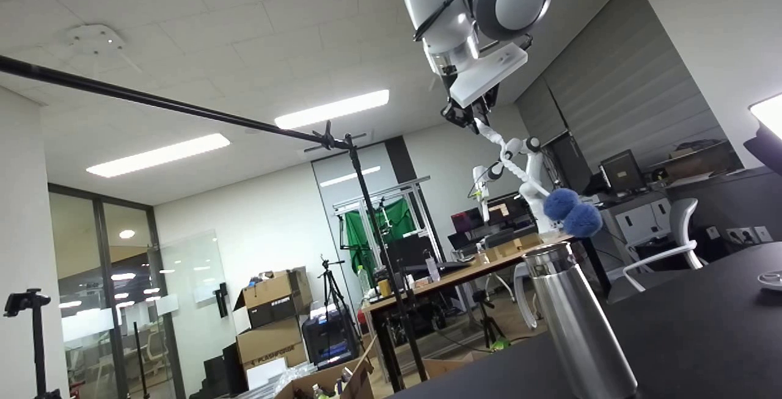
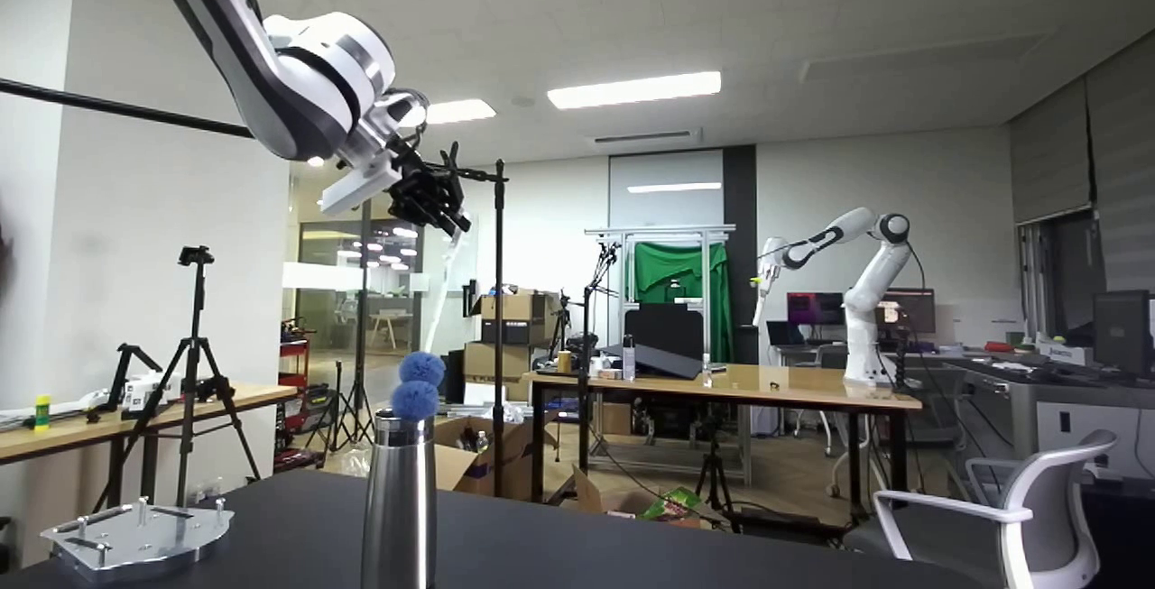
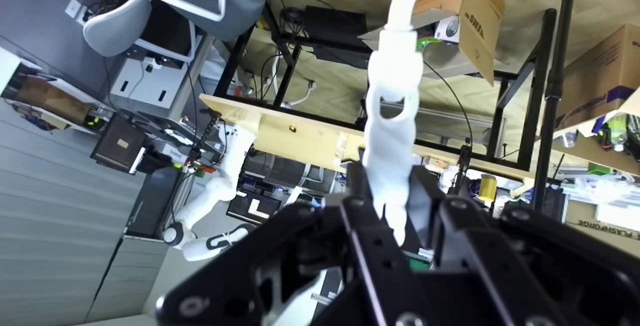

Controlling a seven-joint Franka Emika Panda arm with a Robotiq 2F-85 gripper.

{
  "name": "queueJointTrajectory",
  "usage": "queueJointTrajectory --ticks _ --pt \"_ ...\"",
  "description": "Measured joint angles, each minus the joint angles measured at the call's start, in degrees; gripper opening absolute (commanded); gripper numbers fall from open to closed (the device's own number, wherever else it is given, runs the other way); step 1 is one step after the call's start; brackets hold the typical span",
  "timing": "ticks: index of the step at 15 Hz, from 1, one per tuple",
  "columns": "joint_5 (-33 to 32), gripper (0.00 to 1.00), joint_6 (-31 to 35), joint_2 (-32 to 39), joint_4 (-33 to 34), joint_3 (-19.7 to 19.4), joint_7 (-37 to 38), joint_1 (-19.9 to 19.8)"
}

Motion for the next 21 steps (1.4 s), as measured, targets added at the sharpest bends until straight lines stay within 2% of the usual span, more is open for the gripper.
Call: queueJointTrajectory --ticks 3,8,12,17,18,21 --pt "-5.8 0.06 -3.8 -2.4 0.1 1.1 4.3 2.4" --pt "-15.7 0.06 -4.1 -4.2 0.2 1.9 11.1 3.2" --pt "-17.8 0.06 -2.9 -4.2 0.2 1.7 13.1 2.8" --pt "-17.8 0.06 3.9 -3.2 0.4 0.5 13.9 1.0" --pt "-17.8 0.25 5.3 -2.8 0.5 0.2 14.0 0.5" --pt "-17.8 0.25 7.2 -1.4 1.0 -0.3 14.4 -0.4"
